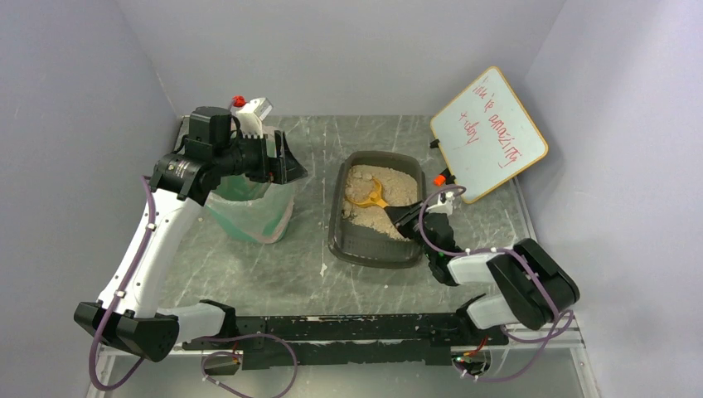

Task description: Clean the litter box

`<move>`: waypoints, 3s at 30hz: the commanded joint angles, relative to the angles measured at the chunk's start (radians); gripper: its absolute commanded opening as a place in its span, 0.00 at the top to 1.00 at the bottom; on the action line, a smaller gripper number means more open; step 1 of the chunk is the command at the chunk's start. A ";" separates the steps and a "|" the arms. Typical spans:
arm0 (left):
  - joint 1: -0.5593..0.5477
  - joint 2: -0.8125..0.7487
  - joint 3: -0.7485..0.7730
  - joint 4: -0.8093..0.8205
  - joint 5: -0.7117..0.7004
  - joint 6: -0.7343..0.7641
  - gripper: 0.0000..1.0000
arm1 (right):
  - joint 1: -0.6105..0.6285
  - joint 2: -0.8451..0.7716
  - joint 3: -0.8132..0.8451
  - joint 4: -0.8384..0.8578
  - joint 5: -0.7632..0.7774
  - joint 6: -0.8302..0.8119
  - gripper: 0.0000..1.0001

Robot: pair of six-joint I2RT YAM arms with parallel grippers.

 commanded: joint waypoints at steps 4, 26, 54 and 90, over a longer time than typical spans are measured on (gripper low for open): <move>-0.007 -0.033 -0.011 0.036 0.005 0.001 0.09 | -0.008 -0.154 -0.024 -0.115 0.032 -0.031 1.00; -0.016 -0.026 -0.015 0.050 -0.002 -0.010 0.10 | -0.014 -0.461 -0.098 -0.288 0.052 -0.010 1.00; -0.016 -0.028 0.086 -0.005 -0.043 0.031 0.09 | -0.053 -1.112 -0.222 -0.555 -0.064 0.158 1.00; -0.034 -0.068 0.068 0.001 -0.028 0.038 0.10 | -0.072 -1.108 -0.197 -0.435 -0.118 0.359 1.00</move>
